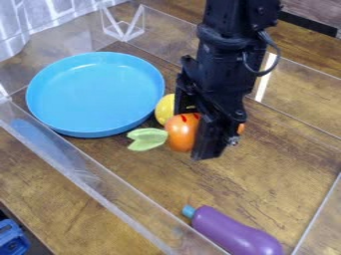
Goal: Move the carrot to the right side
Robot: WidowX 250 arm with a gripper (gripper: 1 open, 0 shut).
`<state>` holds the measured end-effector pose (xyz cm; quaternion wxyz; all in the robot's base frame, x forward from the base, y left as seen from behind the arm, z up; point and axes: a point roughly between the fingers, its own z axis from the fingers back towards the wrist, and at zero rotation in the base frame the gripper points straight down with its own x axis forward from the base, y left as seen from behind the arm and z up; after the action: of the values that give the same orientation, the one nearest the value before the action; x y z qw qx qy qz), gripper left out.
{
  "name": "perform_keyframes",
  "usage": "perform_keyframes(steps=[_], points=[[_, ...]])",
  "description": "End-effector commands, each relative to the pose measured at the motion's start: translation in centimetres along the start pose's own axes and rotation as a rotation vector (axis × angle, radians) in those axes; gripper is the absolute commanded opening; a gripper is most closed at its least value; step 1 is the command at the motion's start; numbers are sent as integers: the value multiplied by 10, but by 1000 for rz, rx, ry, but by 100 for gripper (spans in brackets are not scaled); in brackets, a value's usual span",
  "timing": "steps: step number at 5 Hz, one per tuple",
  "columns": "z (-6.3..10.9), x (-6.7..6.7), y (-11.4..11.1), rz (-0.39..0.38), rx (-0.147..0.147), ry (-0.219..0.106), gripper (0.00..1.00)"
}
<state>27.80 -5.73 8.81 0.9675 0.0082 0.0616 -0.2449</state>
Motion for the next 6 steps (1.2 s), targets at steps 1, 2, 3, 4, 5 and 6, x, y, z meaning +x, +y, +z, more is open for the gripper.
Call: perform_keyframes(steps=[1, 2, 3, 4, 5, 6], points=[[22, 14, -6, 14, 18, -96, 0], [20, 19, -10, 46, 14, -107, 0], [16, 24, -12, 68, 12, -117, 0], [14, 27, -9, 68, 3, -134, 0], [10, 30, -5, 71, -6, -148, 0], [6, 34, 2, 79, -13, -157, 0]])
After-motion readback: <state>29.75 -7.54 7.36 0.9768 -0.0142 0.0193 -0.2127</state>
